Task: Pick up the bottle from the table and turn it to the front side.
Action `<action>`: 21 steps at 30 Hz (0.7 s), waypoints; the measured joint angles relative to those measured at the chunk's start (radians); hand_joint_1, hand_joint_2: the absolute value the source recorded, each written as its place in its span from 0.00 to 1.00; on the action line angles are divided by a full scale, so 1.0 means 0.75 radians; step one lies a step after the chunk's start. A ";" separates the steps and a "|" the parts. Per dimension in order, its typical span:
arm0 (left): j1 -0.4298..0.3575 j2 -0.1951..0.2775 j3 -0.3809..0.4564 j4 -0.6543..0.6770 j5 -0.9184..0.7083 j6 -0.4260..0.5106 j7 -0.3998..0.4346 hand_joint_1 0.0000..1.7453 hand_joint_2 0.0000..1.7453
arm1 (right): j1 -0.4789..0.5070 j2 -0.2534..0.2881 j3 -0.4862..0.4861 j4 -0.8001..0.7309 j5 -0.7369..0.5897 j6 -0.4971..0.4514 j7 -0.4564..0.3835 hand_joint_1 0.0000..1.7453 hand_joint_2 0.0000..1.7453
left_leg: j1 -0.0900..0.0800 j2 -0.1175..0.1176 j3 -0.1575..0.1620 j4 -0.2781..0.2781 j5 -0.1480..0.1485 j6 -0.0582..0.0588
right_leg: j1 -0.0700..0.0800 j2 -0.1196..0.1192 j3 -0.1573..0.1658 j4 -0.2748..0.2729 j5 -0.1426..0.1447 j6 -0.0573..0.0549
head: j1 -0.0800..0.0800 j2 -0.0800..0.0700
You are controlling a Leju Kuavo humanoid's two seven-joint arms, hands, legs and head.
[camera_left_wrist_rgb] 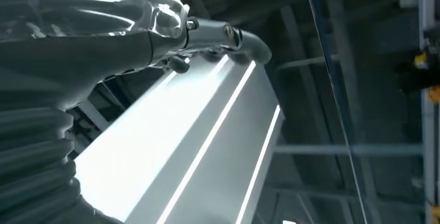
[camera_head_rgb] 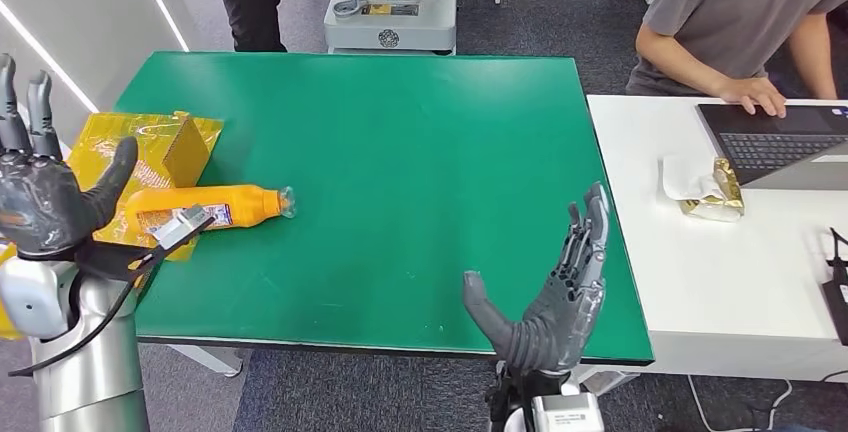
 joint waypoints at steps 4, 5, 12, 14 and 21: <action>0.018 -0.052 -0.010 -0.153 0.303 -0.001 0.001 0.00 1.00 | -0.008 -0.003 0.013 0.012 -0.018 0.000 0.000 0.00 1.00 | 0.000 0.000 0.000 0.000 0.000 0.000 | 0.000 0.000 0.000 0.000 0.000 -0.001 | 0.000 0.000; 0.021 -0.069 -0.030 -0.191 0.383 -0.002 0.001 0.00 1.00 | -0.010 -0.005 0.019 0.014 -0.019 0.000 0.000 0.00 1.00 | 0.000 -0.001 0.000 0.000 0.000 0.000 | 0.000 -0.001 0.000 0.000 0.000 0.000 | 0.000 0.000; 0.112 -0.157 -0.363 -0.237 1.094 -0.012 0.001 0.00 1.00 | -0.014 -0.018 0.046 0.028 -0.014 0.000 0.000 0.00 1.00 | -0.001 -0.002 0.000 0.000 0.000 0.000 | 0.000 -0.002 0.001 -0.001 -0.001 0.001 | 0.000 0.000; 0.144 -0.163 -0.481 -0.224 1.322 -0.030 0.001 0.00 1.00 | -0.014 -0.022 0.052 0.032 -0.010 0.000 0.000 0.00 1.00 | -0.001 -0.002 0.000 0.001 0.000 0.000 | 0.000 -0.002 0.001 -0.002 -0.001 0.001 | 0.000 0.000; 0.242 -0.239 -0.710 -0.183 1.750 -0.618 0.001 0.00 1.00 | -0.014 -0.025 0.053 0.040 0.005 0.000 0.000 0.00 1.00 | -0.001 -0.001 0.000 0.000 -0.001 0.002 | 0.000 0.000 0.001 -0.002 -0.001 0.001 | 0.000 0.000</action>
